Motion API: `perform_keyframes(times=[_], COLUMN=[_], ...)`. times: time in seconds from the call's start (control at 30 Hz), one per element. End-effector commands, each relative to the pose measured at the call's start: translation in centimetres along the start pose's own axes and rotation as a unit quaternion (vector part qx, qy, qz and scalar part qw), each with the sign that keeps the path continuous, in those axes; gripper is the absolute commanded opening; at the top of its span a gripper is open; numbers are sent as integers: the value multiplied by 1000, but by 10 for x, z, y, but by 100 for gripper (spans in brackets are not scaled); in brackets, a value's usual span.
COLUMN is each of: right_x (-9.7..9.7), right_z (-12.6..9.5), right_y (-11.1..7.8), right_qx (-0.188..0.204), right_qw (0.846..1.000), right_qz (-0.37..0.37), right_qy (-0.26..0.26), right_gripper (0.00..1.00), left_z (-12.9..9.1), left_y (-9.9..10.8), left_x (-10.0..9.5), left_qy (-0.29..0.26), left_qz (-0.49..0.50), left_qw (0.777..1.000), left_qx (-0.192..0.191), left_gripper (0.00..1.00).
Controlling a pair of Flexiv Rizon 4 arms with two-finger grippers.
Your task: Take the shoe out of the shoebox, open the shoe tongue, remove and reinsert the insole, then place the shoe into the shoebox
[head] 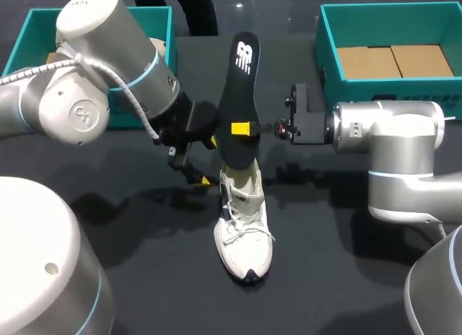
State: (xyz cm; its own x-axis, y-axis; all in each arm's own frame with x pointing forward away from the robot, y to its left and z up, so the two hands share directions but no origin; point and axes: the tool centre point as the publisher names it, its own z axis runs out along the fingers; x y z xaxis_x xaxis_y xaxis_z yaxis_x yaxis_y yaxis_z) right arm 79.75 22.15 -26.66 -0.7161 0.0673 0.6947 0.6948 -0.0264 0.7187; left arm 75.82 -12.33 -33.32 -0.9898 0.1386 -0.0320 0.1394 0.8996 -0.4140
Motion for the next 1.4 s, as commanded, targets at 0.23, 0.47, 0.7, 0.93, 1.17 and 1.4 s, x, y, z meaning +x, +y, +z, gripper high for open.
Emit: perform_keyframes(times=[0.23, 0.47, 0.7, 0.93, 1.17, 1.4], right_x=[-10, -14, -14, -17, -27, -29], right_z=[2, -1, -1, 0, 0, -1], right_y=[-3, -4, -4, -2, -2, -4], right_qx=[-7, -6, -6, -1, 7, 5], right_qw=[1000, 999, 999, 999, 996, 993], right_qz=[-13, -33, -33, -41, -85, -114], right_qy=[13, 6, 6, 6, 11, 27], right_gripper=[0, 0, 0, 0, 0, 0], left_z=[22, 27, 27, 27, 27, 27], left_y=[0, 1, 1, 1, 1, 1], left_x=[-11, -10, -10, -10, -10, -10], left_qy=[-6, -2, -2, -2, -2, -2], left_qz=[-22, -24, -24, -24, -24, -24], left_qw=[1000, 1000, 1000, 1000, 1000, 1000], left_qx=[7, 17, 17, 17, 17, 17], left_gripper=[100, 100, 100, 100, 100, 100])
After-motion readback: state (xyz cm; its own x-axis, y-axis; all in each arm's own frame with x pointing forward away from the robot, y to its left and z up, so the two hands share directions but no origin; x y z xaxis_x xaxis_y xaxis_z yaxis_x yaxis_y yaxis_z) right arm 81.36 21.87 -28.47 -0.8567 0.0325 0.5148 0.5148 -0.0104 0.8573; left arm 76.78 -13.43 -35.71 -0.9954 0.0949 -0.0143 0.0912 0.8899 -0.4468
